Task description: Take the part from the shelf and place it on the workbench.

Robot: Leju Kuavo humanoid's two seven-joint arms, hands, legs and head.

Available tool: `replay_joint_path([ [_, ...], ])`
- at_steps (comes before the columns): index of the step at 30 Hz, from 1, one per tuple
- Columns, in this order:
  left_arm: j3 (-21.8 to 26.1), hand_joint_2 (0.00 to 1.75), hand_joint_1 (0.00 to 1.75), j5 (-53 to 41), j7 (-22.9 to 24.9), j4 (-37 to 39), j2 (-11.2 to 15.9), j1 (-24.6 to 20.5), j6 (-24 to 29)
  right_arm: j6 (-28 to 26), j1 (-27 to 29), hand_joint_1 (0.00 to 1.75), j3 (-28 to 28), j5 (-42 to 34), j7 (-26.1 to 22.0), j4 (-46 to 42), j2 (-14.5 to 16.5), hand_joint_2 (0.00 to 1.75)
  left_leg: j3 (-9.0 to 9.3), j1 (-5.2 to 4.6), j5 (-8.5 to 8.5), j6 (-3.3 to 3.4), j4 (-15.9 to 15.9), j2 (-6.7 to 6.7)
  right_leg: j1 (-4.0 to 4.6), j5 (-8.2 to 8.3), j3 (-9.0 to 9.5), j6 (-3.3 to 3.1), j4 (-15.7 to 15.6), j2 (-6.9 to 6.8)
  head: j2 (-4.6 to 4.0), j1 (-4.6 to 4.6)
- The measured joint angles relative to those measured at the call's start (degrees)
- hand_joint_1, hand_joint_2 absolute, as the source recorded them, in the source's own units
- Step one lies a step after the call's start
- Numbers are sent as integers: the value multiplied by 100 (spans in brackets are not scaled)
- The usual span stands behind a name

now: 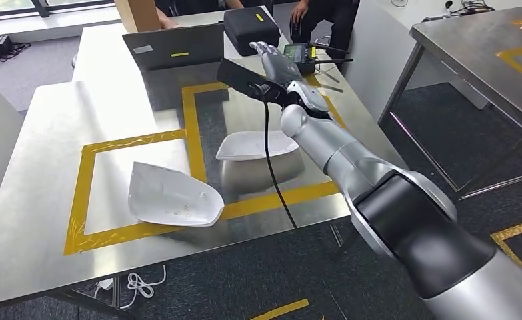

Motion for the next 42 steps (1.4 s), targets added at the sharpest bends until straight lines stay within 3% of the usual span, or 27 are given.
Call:
replay_joint_path([
  [1, 17, 0, 0, 16, -2, 1, -3, 21, 0, -25, -42, 0, -97, -62, -114, -56, 1, 0, -15, 21, 3, -20, 11, 6, -36, -51, -80, 37, 219, -3, 0, 0],
  [2, 33, 0, 0, 32, -4, 1, -8, 44, 0, -38, -88, 0, -184, -104, -191, -115, 0, 0, -34, 52, 3, -54, 30, 10, -74, 3, -63, 81, 230, -12, 0, 0],
  [5, 62, 0, 0, 59, -19, -3, 3, 96, 0, -51, -238, 0, -359, -156, -295, -273, 0, 0, -128, 150, -25, -225, 160, 10, -192, 414, 493, 242, -720, -77, 0, 18],
  [6, 75, 0, 0, 70, -25, -3, 6, 108, -1, -70, -273, 0, -395, -163, -337, -326, -3, 0, -156, 158, -39, -292, 210, 2, -209, 492, 616, 244, -937, -76, 0, 36],
  [7, 92, 0, 0, 87, -35, -3, 5, 123, -1, -105, -303, 0, -429, -156, -377, -382, -16, 0, -180, 150, -45, -353, 255, -12, -215, 484, 662, 206, -1030, -66, 0, 46],
  [9, 136, 0, 0, 133, -67, 2, -21, 174, -2, -221, -362, 0, -488, -79, -403, -509, -80, 0, -208, 147, -20, -450, 278, -33, -207, 470, 581, 43, -972, -29, 1, 39],
  [11, 183, 0, 0, 190, -109, 10, -40, 254, -2, -358, -458, 0, -532, 91, -308, -629, -227, 0, -278, 166, -97, -498, 349, -29, -203, 497, 524, -88, -978, -34, 1, -3],
  [13, 239, 0, 0, 250, -150, 23, -67, 335, -2, -464, -539, 0, -572, 271, -178, -731, -519, 0, -457, 166, -496, -483, 814, -17, -178, 575, 466, -183, -1001, -52, 0, -59],
  [15, 301, 0, 0, 304, -163, 32, -92, 400, -2, -482, -543, 0, -646, 334, -153, -814, -959, 0, -677, 134, -973, -441, 1567, -15, -122, 649, 388, -225, -1012, -82, 0, -95],
  [16, 332, 0, 0, 320, -153, 35, -105, 427, -2, -435, -526, 0, -703, 311, -200, -845, -1216, 0, -719, 113, -1092, -413, 1829, -15, -90, 686, 343, -234, -1013, -103, 1, -99],
  [17, 358, 0, 0, 333, -140, 37, -116, 456, -2, -359, -514, 0, -773, 261, -276, -866, -1476, 0, -671, 90, -1107, -374, 1908, -15, -59, 723, 296, -238, -1012, -119, 1, -99],
  [18, 382, 0, 0, 344, -129, 39, -126, 483, -2, -270, -508, 0, -854, 189, -374, -885, -1730, 0, -515, 64, -1030, -324, 1778, -16, -32, 762, 249, -237, -1011, -131, 1, -98],
  [20, 431, 0, 0, 370, -134, 37, -137, 525, -1, -122, -491, 0, -1068, -14, -603, -945, -2211, 0, 24, -3, -854, -182, 1060, -40, 0, 844, 170, -222, -1013, -140, 0, -97],
  [22, 486, 0, 0, 400, -194, 35, -144, 542, -2, -78, -314, 0, -1330, -304, -766, -1164, -2671, 0, 408, -67, -787, -111, 490, -69, 3, 924, 159, -169, -1044, -148, 0, -99],
  [24, 542, 0, 0, 429, -271, 33, -152, 541, -2, -150, 143, 0, -1620, -649, -779, -1590, -3148, 0, 458, -105, -732, -99, 358, -83, -4, 1020, 205, -76, -1127, -172, 0, -111],
  [26, 600, 0, 0, 451, -323, 33, -166, 553, -1, -256, 818, 0, -2006, -961, -706, -2146, -3654, 0, 450, -87, -605, -30, 242, -96, -22, 1014, 218, 17, -1176, -170, 0, -116],
  [28, 650, 0, 0, 456, -351, 33, -184, 577, -1, -316, 1605, 0, -2497, -1174, -564, -2722, -4112, 0, 379, -57, -440, 42, 146, -96, -33, 633, 108, 86, -883, -125, 0, -102],
  [30, 689, 0, 0, 458, -361, 33, -193, 595, 0, -331, 2481, 0, -3083, -1287, -413, -3239, -4426, 0, 228, -59, -316, 76, 134, -90, -32, 96, -85, 135, -197, -90, 0, -76],
  [31, 704, 0, 0, 460, -362, 34, -201, 603, 0, -333, 2950, 0, -3404, -1314, -371, -3464, -4514, 0, 144, -59, -261, 79, 138, -88, -37, -38, -134, 153, 114, -83, 0, -59],
  [32, 717, 0, 0, 461, -357, 34, -214, 607, 0, -333, 3414, 0, -3735, -1313, -344, -3670, -4565, 0, 57, -57, -206, 75, 147, -82, -44, -44, -108, 169, 289, -82, 0, -44],
  [33, 727, 0, 0, 462, -348, 35, -231, 608, 0, -332, 3844, 0, -4038, -1283, -335, -3842, -4578, 0, -32, -52, -155, 64, 165, -77, -53, 55, 13, 183, 277, -84, 0, -33],
  [35, 748, 0, 0, 457, -316, 33, -268, 606, 0, -269, 4567, 0, -4600, -1147, -298, -4105, -4515, 0, -203, -41, -75, 16, 235, -65, -74, 256, 542, 207, -277, -105, 0, -9],
  [37, 768, 0, 0, 433, -269, 28, -299, 600, 0, -154, 5069, 0, -5076, -940, -220, -4147, -4287, 0, -302, -44, -22, -57, 311, -49, -49, 183, 1046, 150, -978, -124, 0, 22],
  [38, 776, 0, 0, 403, -242, 26, -314, 596, 0, -109, 5243, 0, -5293, -824, -244, -4010, -4109, 0, -313, -47, 5, -95, 322, -40, -26, 106, 1160, 90, -1176, -128, 0, 32],
  [40, 785, 0, 0, 350, -209, 26, -338, 593, 0, -90, 5436, 0, -5541, -672, -365, -3732, -3862, 0, -302, -47, 39, -142, 304, -29, 5, 95, 1156, -10, -1236, -121, 0, 33],
  [42, 787, 0, 0, 335, -203, 26, -341, 593, 0, -80, 5451, 0, -5588, -645, -400, -3641, -3809, 0, -298, -43, 48, -151, 296, -27, 12, 98, 1154, -25, -1233, -122, 0, 28],
])
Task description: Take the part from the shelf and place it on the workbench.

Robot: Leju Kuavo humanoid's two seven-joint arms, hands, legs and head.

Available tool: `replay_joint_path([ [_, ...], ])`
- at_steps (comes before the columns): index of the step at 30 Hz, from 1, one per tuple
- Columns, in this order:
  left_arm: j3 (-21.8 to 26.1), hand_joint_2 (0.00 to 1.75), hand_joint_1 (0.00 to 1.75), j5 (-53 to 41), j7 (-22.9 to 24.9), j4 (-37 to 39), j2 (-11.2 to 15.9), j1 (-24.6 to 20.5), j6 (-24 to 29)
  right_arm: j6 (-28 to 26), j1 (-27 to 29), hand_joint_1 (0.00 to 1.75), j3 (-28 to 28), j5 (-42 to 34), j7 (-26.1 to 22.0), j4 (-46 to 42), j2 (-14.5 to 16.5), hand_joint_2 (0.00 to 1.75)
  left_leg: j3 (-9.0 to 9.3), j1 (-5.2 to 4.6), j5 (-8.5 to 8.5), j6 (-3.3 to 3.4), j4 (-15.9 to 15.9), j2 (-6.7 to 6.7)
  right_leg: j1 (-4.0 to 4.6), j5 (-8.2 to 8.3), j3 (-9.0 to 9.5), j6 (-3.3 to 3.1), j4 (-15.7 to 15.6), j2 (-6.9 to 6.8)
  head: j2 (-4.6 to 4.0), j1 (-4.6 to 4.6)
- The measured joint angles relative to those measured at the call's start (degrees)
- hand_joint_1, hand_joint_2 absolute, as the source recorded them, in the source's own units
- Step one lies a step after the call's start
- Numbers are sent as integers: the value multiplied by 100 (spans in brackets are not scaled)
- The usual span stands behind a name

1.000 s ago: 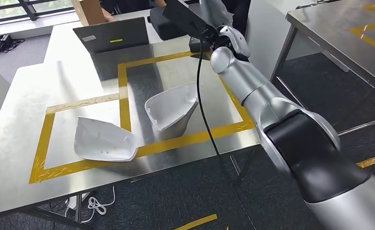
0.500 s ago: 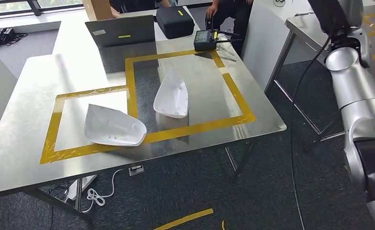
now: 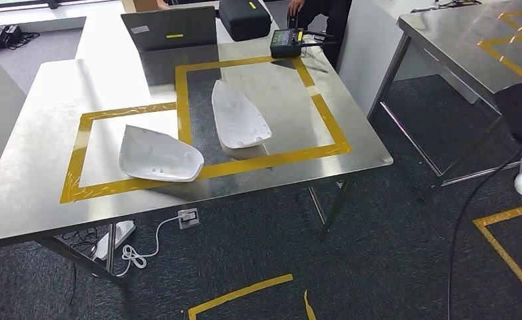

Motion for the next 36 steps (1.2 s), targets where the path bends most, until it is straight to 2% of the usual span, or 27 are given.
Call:
replay_joint_path([
  [2, -1, 0, 0, -71, 54, 2, -7, 1, 0, 93, 88, 0, -202, -40, -25, 477, 254, 0, -21, 12, -3, -42, 12, -2, -1, 61, -17, -68, -25, -7, 0, -6],
  [4, -3, 0, 0, -287, 234, 3, -27, 3, 0, 442, 402, 0, -855, -514, 318, 1812, 1029, 0, -228, 12, -589, -97, 702, -5, 4, 239, -156, -185, -53, -33, 0, -30],
  [6, -5, 0, 0, -456, 389, 2, -42, 3, 0, 594, 698, 0, -1541, -1110, 974, 2923, 1800, 0, -372, -2, -1138, -115, 1523, -6, 20, 415, -363, -241, -52, -50, 0, -48],
  [7, -6, 0, 0, -473, 420, 1, -42, 2, 0, 461, 756, 0, -1763, -1241, 1269, 3158, 2037, 0, -275, -11, -1072, -110, 1560, -6, 29, 474, -447, -244, -47, -46, 0, -49],
  [9, -6, 0, 0, -494, 455, -7, -40, -15, 0, 73, 819, 0, -2142, -1362, 1751, 3515, 2466, 0, 252, -49, -838, -43, 998, -14, 39, 598, -605, -244, -40, -20, 0, -50],
  [11, -9, 0, 0, -544, 471, -27, -33, -51, -1, -306, 844, 0, -2413, -1406, 2083, 3750, 2807, 0, 903, -108, -836, 42, 130, -17, 45, 714, -692, -217, -37, 13, 0, -46],
  [12, -12, 0, 0, -583, 478, -35, -30, -64, -1, -453, 849, 0, -2516, -1413, 2202, 3834, 2933, 0, 1079, -131, -871, 66, -138, -19, 35, 765, -699, -195, -41, 23, 0, -48],
  [13, -20, 0, 0, -635, 495, -42, -20, -75, -2, -575, 855, 0, -2603, -1416, 2300, 3907, 3048, 0, 1149, -152, -886, 84, -272, -15, 21, 813, -703, -164, -49, 29, 0, -53],
  [15, -50, 0, 0, -738, 560, -43, -1, -87, -1, -719, 867, 0, -2727, -1395, 2441, 4027, 3219, 87, 1093, -163, -775, 139, -319, 7, -9, 872, -715, -96, -53, 45, 0, -78],
  [16, -71, 0, 0, -790, 602, -45, 11, -93, -1, -750, 873, 0, -2759, -1359, 2497, 4078, 3287, 131, 1046, -159, -704, 185, -339, 26, -18, 773, -756, -68, 22, 52, 0, -85],
  [17, -90, 0, 0, -829, 640, -48, 21, -92, 0, -752, 878, 0, -2779, -1302, 2539, 4118, 3332, 175, 980, -148, -625, 223, -361, 44, -25, 562, -823, -44, 198, 59, 0, -84],
  [19, -128, 0, 0, -903, 685, -51, 42, -80, 0, -641, 879, 0, -2785, -1115, 2568, 4175, 3388, 175, 799, -136, -474, 263, -364, 69, -40, -56, -1001, -11, 839, 59, 0, -70],
  [20, -150, 0, 0, -937, 688, -52, 50, -73, 0, -531, 878, 0, -2776, -994, 2543, 4190, 3403, 175, 706, -136, -402, 261, -354, 78, -44, -280, -1063, 6, 1197, 59, 0, -63],
  [21, -171, 0, 0, -968, 684, -51, 54, -73, 0, -414, 877, 0, -2760, -876, 2505, 4204, 3416, 175, 604, -134, -329, 253, -338, 89, -48, -367, -1072, 22, 1464, 57, 0, -62],
  [22, -193, 0, 0, -994, 675, -50, 56, -74, 0, -307, 876, 0, -2736, -772, 2458, 4216, 3428, 175, 497, -130, -259, 240, -312, 96, -52, -325, -1012, 35, 1590, 56, 0, -60],
  [23, -215, 0, 0, -1013, 665, -50, 57, -78, 0, -208, 875, 0, -2698, -673, 2401, 4225, 3438, 175, 381, -122, -193, 220, -273, 101, -60, -182, -856, 49, 1526, 53, 0, -59],
  [24, -237, 0, 0, -1037, 655, -50, 57, -81, 0, -115, 872, 0, -2646, -576, 2330, 4231, 3445, 175, 255, -112, -136, 194, -217, 103, -69, -30, -601, 64, 1272, 50, 0, -57],
  [25, -261, 0, 0, -1063, 642, -51, 60, -85, 0, -3, 862, 0, -2570, -454, 2228, 4237, 3452, 175, 138, -107, -89, 159, -150, 104, -74, 3, -291, 77, 875, 48, 0, -41],
  [26, -287, 0, 0, -1095, 628, -52, 65, -88, 0, 129, 852, 0, -2469, -299, 2082, 4241, 3460, 175, 46, -105, -48, 120, -84, 104, -63, -24, -19, 53, 499, 56, 0, -15],
  [27, -308, 0, 0, -1128, 609, -52, 71, -93, 0, 248, 844, 0, -2359, -135, 1923, 4247, 3470, 175, -9, -106, -11, 82, -32, 106, -53, -107, 157, 16, 206, 62, 0, 9],
  [28, -324, 0, 0, -1156, 586, -52, 76, -101, 0, 354, 839, 0, -2244, 27, 1749, 4253, 3482, 175, -36, -109, 31, 46, -7, 107, -33, -190, 226, -37, 52, 68, 0, 26],
  [30, -350, 0, 0, -1196, 529, -49, 79, -116, 0, 484, 836, 0, -2012, 297, 1415, 4267, 3515, 175, -58, -96, 107, -25, -11, 101, -19, -137, 162, -157, 23, 56, 0, 33],
  [31, -360, 0, 0, -1209, 498, -46, 78, -120, 0, 515, 817, 0, -1900, 383, 1291, 4275, 3533, 175, -100, -84, 49, -64, 24, 91, -19, -77, 114, -213, 29, 43, 0, 24],
  [32, -368, 0, 0, -1214, 472, -44, 76, -121, 0, 529, 792, 0, -1794, 441, 1209, 4280, 3551, 175, -161, -71, -120, -103, 146, 78, -25, -9, 51, -263, 24, 31, 0, 15],
  [33, -373, 0, 0, -1215, 448, -40, 74, -122, 0, 531, 765, 0, -1709, 468, 1174, 4284, 3569, 175, -242, -58, -384, -138, 372, 67, -31, 64, -23, -300, 21, 22, 0, -2],
  [35, -376, 0, 0, -1193, 409, -38, 72, -127, 0, 503, 742, 0, -1589, 505, 1182, 4289, 3601, 175, -387, -43, -932, -188, 1048, 56, -26, 199, -193, -323, 28, 16, 0, -32],
  [36, -376, 0, 0, -1173, 392, -37, 70, -129, 0, 463, 746, 0, -1549, 524, 1204, 4292, 3616, 175, -407, -39, -1052, -202, 1344, 55, -24, 267, -284, -318, 35, 10, 0, -38],
])
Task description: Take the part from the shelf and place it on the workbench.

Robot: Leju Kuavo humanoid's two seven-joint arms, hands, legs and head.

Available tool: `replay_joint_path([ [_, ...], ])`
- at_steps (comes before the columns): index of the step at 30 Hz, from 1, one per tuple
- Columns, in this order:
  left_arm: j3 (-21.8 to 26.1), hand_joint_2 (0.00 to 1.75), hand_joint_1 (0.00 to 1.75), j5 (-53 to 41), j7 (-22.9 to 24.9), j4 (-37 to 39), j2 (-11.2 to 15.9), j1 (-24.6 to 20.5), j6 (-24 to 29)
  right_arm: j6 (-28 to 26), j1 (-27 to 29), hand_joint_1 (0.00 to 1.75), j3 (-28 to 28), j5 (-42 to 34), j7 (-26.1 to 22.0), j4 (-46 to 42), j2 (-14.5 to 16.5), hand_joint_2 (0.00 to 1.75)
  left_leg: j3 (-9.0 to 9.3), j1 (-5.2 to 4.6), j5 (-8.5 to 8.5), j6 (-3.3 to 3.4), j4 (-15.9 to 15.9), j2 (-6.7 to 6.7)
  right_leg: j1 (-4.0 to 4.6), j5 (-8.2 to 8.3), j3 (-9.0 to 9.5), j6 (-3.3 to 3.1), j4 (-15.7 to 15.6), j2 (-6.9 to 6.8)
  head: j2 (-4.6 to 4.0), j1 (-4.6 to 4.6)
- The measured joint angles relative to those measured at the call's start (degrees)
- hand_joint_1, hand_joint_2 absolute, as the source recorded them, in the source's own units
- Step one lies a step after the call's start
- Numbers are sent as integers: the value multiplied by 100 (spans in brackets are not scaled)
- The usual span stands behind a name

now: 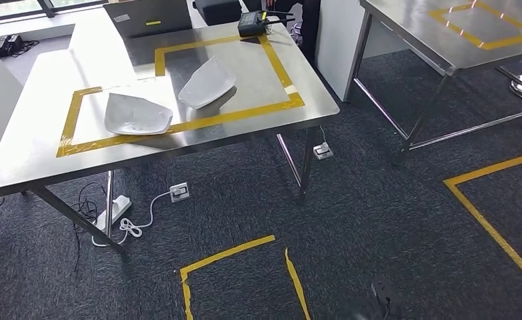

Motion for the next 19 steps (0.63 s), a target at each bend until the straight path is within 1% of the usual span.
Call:
replay_joint_path([
  [1, 0, 0, 0, 19, -9, 0, -2, -1, 0, -80, 7, 0, 35, 26, 42, 4, 11, 175, 46, 2, 8, -2, 168, 0, 2, 67, -95, 8, 9, -8, 0, -5],
  [2, 0, 0, 0, 31, -9, 0, -5, -1, 0, -217, 14, 0, 65, 53, 108, 8, 21, 175, 190, 3, 122, 8, 144, -2, 3, 135, -191, 19, 17, -14, -1, -8],
  [3, 0, 0, 0, 33, -1, 0, -9, -1, 0, -403, 21, 0, 88, 79, 197, 12, 33, 175, 432, 4, 263, 30, -71, -7, 4, 203, -274, 33, 23, -16, -1, -9],
  [4, 0, 0, 0, 19, 19, -3, -13, -4, 0, -612, 24, 0, 104, 98, 306, 16, 46, 175, 765, 1, 323, 66, -457, -20, 4, 268, -339, 50, 28, -16, -1, -8],
  [5, 0, 0, 0, -3, 46, -8, -15, -10, 0, -803, 30, 0, 112, 101, 419, 19, 64, 175, 1112, -13, 297, 102, -919, -34, 9, 329, -389, 76, 28, -15, -1, -5],
  [6, 0, 0, 0, -26, 80, -11, -17, -12, 0, -954, 37, 0, 115, 86, 540, 21, 78, 175, 1348, -30, 248, 134, -1274, -47, 10, 393, -405, 107, 15, -14, -1, 14],
  [7, 0, 0, 0, -46, 125, -15, -20, -13, 0, -1055, 45, 0, 114, 56, 665, 23, 89, 175, 1487, -50, 188, 160, -1517, -57, 6, 455, -418, 141, -5, -14, -1, 25],
  [8, 0, 0, 0, -56, 176, -16, -22, -11, 0, -1121, 54, 0, 114, 24, 797, 25, 97, 175, 1504, -69, 192, 181, -1611, -58, 2, 518, -426, 178, -34, -12, 0, 39],
  [9, 0, 0, 0, -60, 228, -14, -26, -6, 0, -1163, 66, 0, 113, -1, 942, 31, 101, 175, 1454, -61, 256, 214, -1613, -52, -3, 566, -432, 213, -58, -8, 0, 49],
  [10, 0, 0, 0, -61, 271, -13, -32, -3, 0, -1184, 82, 0, 111, -14, 1067, 39, 105, 175, 1422, -53, 307, 254, -1635, -40, -9, 546, -459, 247, -42, 1, 0, 41],
  [11, 0, 0, 0, -57, 297, -13, -39, 1, 0, -1198, 103, 0, 111, -9, 1166, 47, 111, 175, 1372, -41, 369, 304, -1646, -25, -12, 426, -506, 279, 51, 11, 0, 49],
  [12, 0, 0, 0, -52, 307, -12, -46, 11, 0, -1216, 124, 0, 110, 7, 1229, 54, 115, 175, 1315, -30, 431, 347, -1656, -9, -13, 201, -581, 307, 259, 19, 0, 56],
  [13, 0, 0, 0, -48, 302, -13, -52, 21, 0, -1248, 139, 0, 110, 25, 1253, 58, 118, 175, 1250, -38, 485, 377, -1646, 6, -17, -87, -681, 327, 583, 23, 0, 65],
  [14, 0, 0, 0, -50, 286, -13, -54, 33, 0, -1289, 146, 0, 110, 36, 1245, 59, 119, 175, 1171, -46, 541, 399, -1629, 16, -16, -358, -784, 344, 974, 24, 1, 75],
  [15, 0, 0, 0, -62, 263, -13, -56, 42, 0, -1328, 150, 0, 110, 31, 1217, 59, 119, 175, 1088, -54, 595, 405, -1606, 25, -14, -533, -855, 354, 1321, 24, 1, 78],
  [16, 0, 0, 0, -83, 223, -13, -60, 48, 0, -1357, 154, 0, 106, 8, 1166, 59, 119, 175, 995, -58, 648, 405, -1577, 31, -11, -577, -849, 358, 1525, 25, 0, 78],
  [17, 0, 0, 0, -112, 167, -13, -64, 53, 0, -1367, 160, 0, 102, -18, 1094, 59, 119, 175, 895, -60, 698, 400, -1545, 33, -9, -504, -742, 356, 1522, 24, 0, 80],
  [18, 0, 0, 0, -141, 102, -13, -73, 56, 0, -1359, 165, 0, 98, -37, 1011, 59, 120, 175, 803, -60, 742, 388, -1511, 33, -7, -368, -530, 347, 1304, 23, 0, 86],
  [19, 0, 0, 0, -158, 63, -13, -76, 57, 0, -1354, 167, 0, 94, -47, 964, 59, 120, 175, 753, -59, 765, 381, -1494, 33, -7, -281, -410, 343, 1170, 23, 0, 89],
])
